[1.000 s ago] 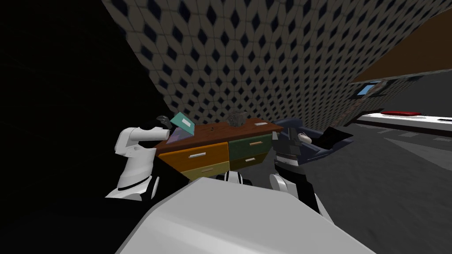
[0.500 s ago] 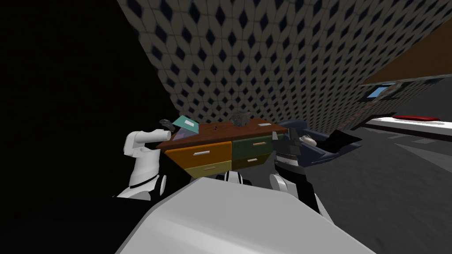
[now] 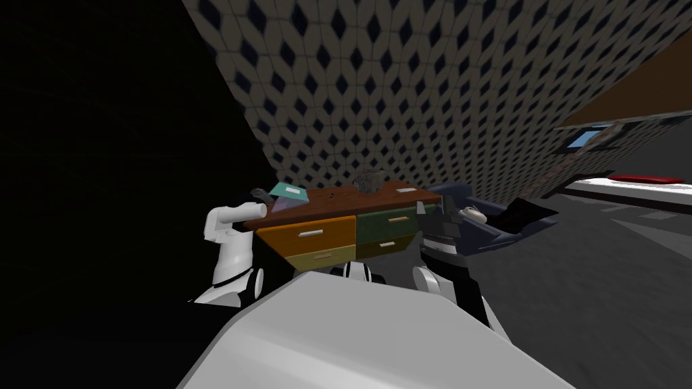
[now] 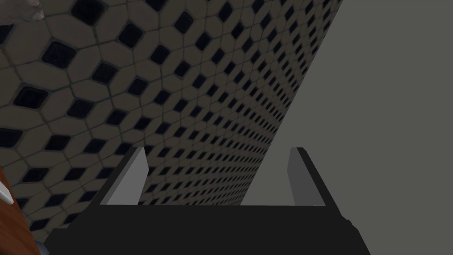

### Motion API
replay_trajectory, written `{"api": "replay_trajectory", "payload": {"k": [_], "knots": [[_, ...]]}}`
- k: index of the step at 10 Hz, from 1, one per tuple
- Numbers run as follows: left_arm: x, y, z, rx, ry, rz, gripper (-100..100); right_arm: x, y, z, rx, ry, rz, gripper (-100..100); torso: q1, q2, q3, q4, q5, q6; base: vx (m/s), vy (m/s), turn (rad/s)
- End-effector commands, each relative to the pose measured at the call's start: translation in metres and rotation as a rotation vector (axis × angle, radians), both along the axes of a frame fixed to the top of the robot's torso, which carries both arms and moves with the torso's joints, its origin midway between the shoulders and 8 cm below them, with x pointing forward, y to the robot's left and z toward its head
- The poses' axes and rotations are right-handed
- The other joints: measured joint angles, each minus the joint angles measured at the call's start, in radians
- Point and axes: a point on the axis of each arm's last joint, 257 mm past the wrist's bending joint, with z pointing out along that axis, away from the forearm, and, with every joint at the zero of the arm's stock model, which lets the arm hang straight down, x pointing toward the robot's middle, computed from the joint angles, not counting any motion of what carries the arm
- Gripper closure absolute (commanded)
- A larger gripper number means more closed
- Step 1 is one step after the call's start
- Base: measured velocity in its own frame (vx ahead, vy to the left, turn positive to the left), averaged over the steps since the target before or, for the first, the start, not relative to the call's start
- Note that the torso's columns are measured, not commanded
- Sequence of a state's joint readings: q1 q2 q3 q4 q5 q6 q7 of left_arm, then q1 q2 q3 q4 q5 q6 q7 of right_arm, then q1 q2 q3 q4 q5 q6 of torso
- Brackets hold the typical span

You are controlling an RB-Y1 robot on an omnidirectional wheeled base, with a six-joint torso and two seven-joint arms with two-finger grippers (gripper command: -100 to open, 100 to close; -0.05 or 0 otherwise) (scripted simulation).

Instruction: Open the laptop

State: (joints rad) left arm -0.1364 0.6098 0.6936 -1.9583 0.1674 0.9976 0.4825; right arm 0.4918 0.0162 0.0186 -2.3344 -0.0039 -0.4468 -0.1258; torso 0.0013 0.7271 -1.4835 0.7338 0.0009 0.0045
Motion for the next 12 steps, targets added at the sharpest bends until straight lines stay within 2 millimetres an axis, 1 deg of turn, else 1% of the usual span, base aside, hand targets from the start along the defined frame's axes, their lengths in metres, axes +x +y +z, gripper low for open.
{"api": "replay_trajectory", "payload": {"k": [1,2,3,4,6,8,11,12], "knots": [[0.009,-0.005,-0.026,-0.111,-0.055,-0.017,100,0.0,0.0,0.0,0.0,0.0,0.0,0,0.002,0.005,0.003,0.001,0.001,-0.002,-0.025,0.043,0.047],[0.001,-0.005,-0.008,-0.082,-0.04,-0.007,-100,0.0,0.0,0.0,0.0,0.0,0.0,0,0.003,0.008,0.005,0.003,0.001,-0.003,-0.001,0.027,-0.03],[0.001,-0.005,-0.008,-0.082,-0.04,-0.007,-100,0.0,0.0,0.0,0.0,0.0,0.0,0,0.0,0.009,0.006,0.004,-0.001,-0.003,0.016,0.013,-0.02],[-0.002,-0.006,-0.002,-0.082,-0.04,-0.004,-100,0.0,0.0,0.0,0.0,0.0,0.0,0,-0.003,0.01,0.007,0.004,-0.002,-0.004,0.022,0.012,0.003],[-0.009,-0.008,0.01,-0.08,-0.04,0.001,-100,0.0,0.0,0.0,0.0,0.0,0.0,0,-0.003,0.007,0.005,0.001,0.001,0.0,0.013,0.012,-0.028],[-0.015,-0.01,0.022,-0.079,-0.04,0.006,-100,0.0,0.0,0.0,0.0,0.0,0.0,0,-0.002,0.009,0.006,0.003,-0.001,-0.004,0.022,0.011,-0.031],[-0.026,-0.013,0.039,-0.075,-0.04,0.013,-100,0.0,0.0,0.0,0.0,0.0,0.0,0,-0.001,0.012,0.008,0.005,-0.001,-0.004,0.018,0.015,-0.022],[-0.022,-0.012,0.035,-0.075,-0.041,0.011,-100,0.0,0.0,0.0,0.0,0.0,0.0,0,-0.001,0.012,0.008,0.005,-0.001,-0.005,0.006,0.008,-0.004]]}}
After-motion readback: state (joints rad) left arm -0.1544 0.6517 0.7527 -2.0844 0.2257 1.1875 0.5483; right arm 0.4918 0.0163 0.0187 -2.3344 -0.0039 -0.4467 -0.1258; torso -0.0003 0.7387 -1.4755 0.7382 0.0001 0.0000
